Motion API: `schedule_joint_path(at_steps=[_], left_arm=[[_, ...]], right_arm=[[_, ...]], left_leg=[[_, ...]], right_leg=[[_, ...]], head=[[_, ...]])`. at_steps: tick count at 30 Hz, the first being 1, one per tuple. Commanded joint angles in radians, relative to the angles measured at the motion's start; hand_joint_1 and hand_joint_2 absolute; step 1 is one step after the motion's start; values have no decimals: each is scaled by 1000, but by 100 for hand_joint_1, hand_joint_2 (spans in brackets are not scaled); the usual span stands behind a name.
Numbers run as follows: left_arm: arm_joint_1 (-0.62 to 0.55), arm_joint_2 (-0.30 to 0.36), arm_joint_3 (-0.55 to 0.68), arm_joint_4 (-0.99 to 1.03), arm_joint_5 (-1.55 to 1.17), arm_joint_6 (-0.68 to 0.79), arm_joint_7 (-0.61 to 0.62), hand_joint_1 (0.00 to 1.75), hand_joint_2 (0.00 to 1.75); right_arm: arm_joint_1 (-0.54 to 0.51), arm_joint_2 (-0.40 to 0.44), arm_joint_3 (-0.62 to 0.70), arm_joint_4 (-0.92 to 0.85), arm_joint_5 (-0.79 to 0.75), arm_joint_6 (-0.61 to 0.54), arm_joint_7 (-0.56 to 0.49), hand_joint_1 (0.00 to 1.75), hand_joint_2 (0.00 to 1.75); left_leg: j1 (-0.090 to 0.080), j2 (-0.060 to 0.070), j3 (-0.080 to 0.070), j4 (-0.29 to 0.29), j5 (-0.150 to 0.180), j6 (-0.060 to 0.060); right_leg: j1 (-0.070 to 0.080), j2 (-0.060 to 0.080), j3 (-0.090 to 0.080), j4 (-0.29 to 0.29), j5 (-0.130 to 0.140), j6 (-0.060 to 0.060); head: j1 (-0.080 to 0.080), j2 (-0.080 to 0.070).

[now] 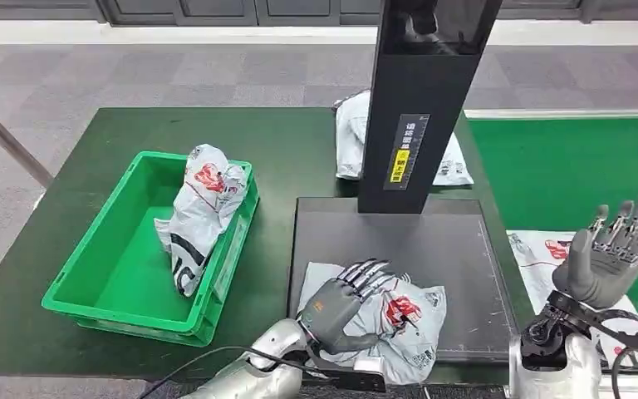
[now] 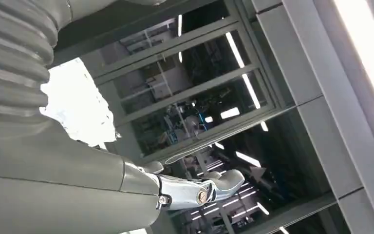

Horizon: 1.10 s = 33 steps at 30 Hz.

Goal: Moved the parcel from conveyor to table for the left to box.

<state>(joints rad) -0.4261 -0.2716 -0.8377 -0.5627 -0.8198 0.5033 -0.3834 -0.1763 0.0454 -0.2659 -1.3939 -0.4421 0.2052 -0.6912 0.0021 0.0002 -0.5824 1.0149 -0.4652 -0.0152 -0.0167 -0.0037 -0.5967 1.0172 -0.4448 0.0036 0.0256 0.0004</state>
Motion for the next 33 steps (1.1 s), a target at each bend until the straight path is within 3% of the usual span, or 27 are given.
schedule_joint_path(at_steps=[1, 10, 22, 26, 31, 33], left_arm=[[-27, 29, -18, 115, 8, -159, 30, 175, 175], [-29, 29, 1, 116, 60, -342, 34, 175, 175], [-35, 26, 36, 96, 115, -376, -16, 175, 175], [12, 26, 132, -45, 308, -455, -154, 175, 175], [44, 40, 160, -181, 434, -490, -191, 175, 175], [65, 53, 173, -278, 497, -485, -196, 175, 175]], right_arm=[[-24, -9, -39, 68, -14, -5, 17, 0, 175], [-13, -4, -41, 71, -44, -13, 26, 0, 175], [1, 16, -53, 47, -60, -26, 42, 0, 175], [7, 23, -51, 41, -76, -36, 53, 0, 175], [6, 24, -49, 39, -87, -45, 59, 0, 175], [9, 21, -48, 39, -91, -48, 60, 0, 175]], left_leg=[[1, 1, 0, -3, 2, 0], [0, 2, 3, -3, 1, 2], [0, 2, 7, -4, 0, 2], [0, 3, 8, -4, -1, 2], [0, 1, 7, -2, -3, 2], [0, 1, 13, -2, -2, 2]], right_leg=[[1, 1, 0, -4, 3, 0], [0, 2, 4, -5, 2, 1], [0, 2, 8, -6, 1, 2], [0, 3, 8, -7, 1, 3], [0, 2, 7, -5, -1, 3], [0, 2, 5, -5, -1, 3]], head=[[0, 0], [0, 0], [0, 0], [0, 0], [0, 0], [0, 0]])
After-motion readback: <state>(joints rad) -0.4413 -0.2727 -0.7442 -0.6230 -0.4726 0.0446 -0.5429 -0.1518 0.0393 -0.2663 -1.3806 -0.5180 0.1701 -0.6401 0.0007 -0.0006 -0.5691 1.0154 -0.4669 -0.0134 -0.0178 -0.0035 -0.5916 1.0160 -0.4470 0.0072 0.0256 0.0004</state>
